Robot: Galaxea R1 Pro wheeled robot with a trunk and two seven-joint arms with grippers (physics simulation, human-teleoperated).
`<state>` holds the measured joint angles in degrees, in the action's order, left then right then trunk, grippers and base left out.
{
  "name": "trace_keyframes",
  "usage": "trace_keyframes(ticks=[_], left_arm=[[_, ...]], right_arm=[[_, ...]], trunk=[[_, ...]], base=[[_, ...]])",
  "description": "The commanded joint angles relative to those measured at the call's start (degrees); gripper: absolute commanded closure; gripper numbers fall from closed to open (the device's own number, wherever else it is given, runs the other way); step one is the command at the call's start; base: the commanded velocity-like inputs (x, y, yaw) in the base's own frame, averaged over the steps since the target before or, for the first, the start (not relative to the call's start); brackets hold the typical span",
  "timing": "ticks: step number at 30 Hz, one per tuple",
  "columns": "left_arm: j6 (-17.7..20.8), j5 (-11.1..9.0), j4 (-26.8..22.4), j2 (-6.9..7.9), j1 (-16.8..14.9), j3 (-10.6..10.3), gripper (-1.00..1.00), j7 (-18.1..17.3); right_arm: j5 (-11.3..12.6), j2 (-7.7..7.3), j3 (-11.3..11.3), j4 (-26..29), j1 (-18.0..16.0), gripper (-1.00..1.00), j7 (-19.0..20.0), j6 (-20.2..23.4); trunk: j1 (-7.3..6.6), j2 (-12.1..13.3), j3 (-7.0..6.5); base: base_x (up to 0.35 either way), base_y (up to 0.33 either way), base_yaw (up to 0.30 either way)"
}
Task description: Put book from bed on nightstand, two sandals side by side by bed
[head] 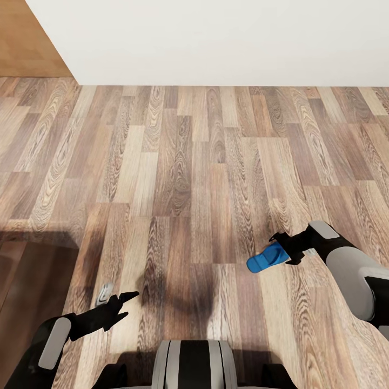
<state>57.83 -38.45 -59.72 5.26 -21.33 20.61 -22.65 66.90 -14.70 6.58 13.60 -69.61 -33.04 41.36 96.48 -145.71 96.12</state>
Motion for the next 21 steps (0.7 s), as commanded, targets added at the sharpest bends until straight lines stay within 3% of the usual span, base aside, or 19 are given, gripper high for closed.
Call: trace_keyframes(ticks=[1,6,18,21], left_arm=[[0.3,0.4,0.0,-0.01,0.0,0.1,-1.00,-0.5],[0.3,0.4,0.0,0.00,0.0,0.1,-1.00,-0.5],[0.3,0.5,0.0,-0.03,0.0,0.1,-1.00,-0.4],[0.3,0.5,0.0,-0.01,0.0,0.1,-1.00,-0.4]], right_arm=[[0.3,0.02,0.4,0.1,0.0,-1.00,-0.5,0.1],[0.3,0.02,0.4,0.1,0.0,-1.00,-0.5,0.1],[0.3,0.02,0.4,0.2,0.0,-1.00,-0.5,0.0],[0.3,0.02,0.4,0.2,0.0,-1.00,-0.5,0.0]], trunk=[[-0.01,0.0,0.03],[-0.01,0.0,0.03],[0.30,-0.2,2.69],[0.30,-0.2,2.69]], base=[[0.000,0.000,0.000],[0.000,0.000,0.000],[0.000,0.000,0.000],[0.000,0.000,0.000]])
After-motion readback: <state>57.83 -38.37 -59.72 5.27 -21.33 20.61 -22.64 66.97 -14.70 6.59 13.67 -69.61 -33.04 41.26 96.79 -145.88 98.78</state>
